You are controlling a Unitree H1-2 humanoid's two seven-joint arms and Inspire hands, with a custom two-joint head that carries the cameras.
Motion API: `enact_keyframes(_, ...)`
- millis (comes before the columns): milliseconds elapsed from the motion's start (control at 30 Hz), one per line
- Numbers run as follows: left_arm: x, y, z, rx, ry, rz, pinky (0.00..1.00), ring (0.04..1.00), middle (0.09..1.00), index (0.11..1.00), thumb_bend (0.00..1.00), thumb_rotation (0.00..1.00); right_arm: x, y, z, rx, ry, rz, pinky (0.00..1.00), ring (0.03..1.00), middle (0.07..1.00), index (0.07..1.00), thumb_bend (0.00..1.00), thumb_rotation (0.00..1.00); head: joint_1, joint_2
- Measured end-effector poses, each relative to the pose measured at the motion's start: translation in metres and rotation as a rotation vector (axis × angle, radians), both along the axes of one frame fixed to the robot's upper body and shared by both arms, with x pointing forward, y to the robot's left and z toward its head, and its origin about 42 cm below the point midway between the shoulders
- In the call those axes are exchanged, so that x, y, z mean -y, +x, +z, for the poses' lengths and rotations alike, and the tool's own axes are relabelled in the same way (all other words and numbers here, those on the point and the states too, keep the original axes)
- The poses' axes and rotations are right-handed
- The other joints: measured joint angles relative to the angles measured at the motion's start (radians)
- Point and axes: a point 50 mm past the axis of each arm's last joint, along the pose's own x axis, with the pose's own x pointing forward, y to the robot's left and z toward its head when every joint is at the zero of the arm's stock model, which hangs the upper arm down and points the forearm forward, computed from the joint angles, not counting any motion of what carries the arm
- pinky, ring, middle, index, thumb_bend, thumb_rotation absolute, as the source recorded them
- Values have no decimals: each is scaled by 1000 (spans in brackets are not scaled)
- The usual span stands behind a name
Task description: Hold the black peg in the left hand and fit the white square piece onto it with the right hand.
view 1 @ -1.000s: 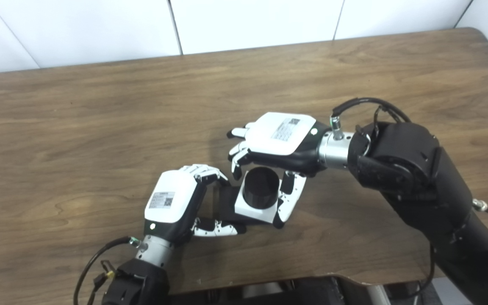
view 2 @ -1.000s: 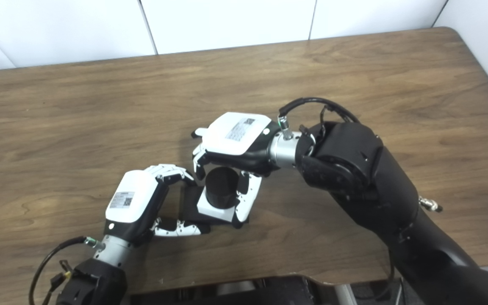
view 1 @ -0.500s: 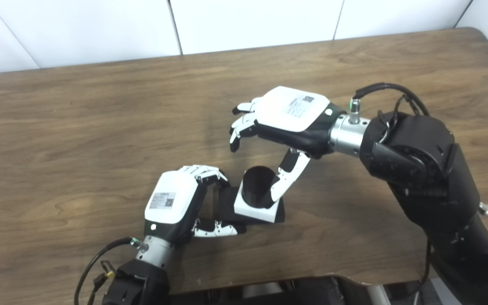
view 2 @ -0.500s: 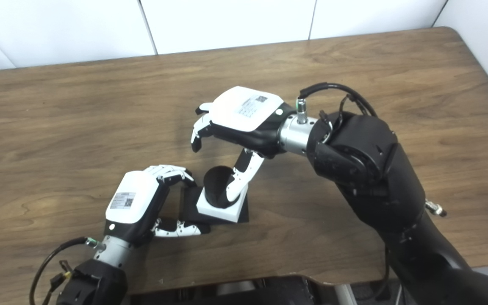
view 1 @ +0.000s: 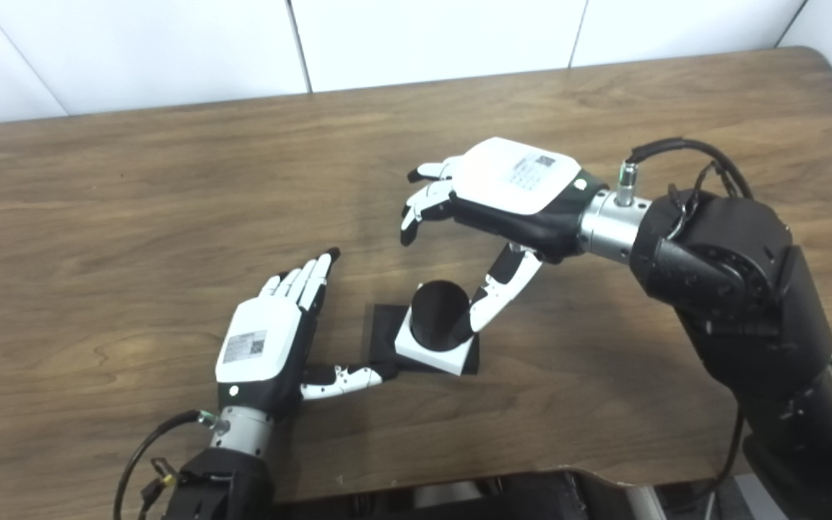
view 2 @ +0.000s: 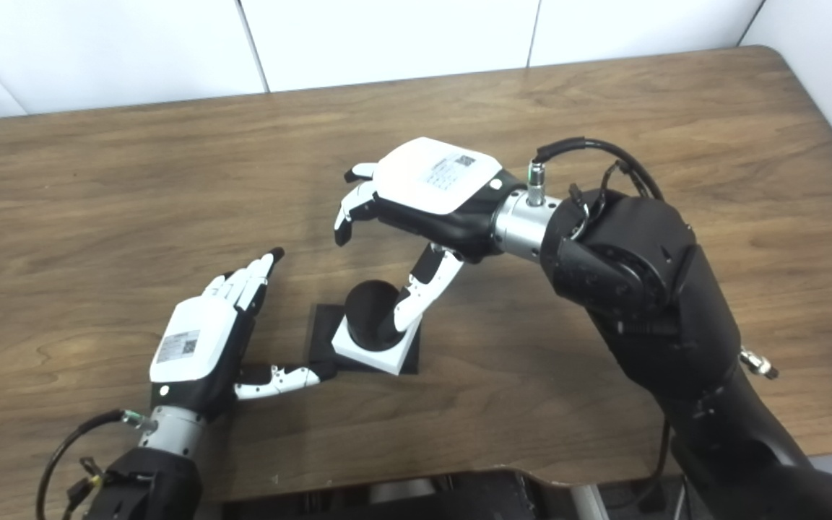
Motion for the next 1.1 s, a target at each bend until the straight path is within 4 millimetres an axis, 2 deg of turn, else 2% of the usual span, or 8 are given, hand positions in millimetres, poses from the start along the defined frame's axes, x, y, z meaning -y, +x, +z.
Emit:
enact_keyframes(100,-2,-1,9,-31,-44,-10,909,910,962,998,1000,690,0,1,-1,2,4,-4,899,941,823,730,940,556,2,-8)
enact_keyframes(267,-22,1,28,-53,-194,49,716,856,933,994,1000,636,4,4,0,-1,35,-18,890,936,828,739,908,555,5,-18)
enact_keyframes(467,-61,0,38,-48,-529,169,939,914,921,970,1000,663,37,7,-23,-144,234,-182,762,919,884,859,757,754,3,-34)
enact_keyframes(567,-78,-3,39,-14,-651,220,913,914,921,965,903,750,50,-1,-45,-205,289,-259,788,914,904,910,660,805,0,-37)
enact_keyframes(667,-88,-5,37,-15,-753,237,919,953,952,992,799,741,63,-10,-61,-236,373,-337,820,929,942,958,590,861,-5,-41)
enact_keyframes(800,-98,-8,30,-13,-822,256,899,940,963,994,776,905,77,-21,-84,-271,569,-487,847,941,980,993,514,973,-11,-43)
enact_keyframes(933,-101,-14,17,-19,-875,264,938,961,975,981,742,988,80,-41,-106,-317,672,-565,913,962,992,1000,520,999,-14,-46)
enact_keyframes(1100,-101,-24,7,-43,-922,290,970,966,983,982,722,1000,90,-63,-122,-295,898,-729,952,965,974,975,557,1000,-11,-55)
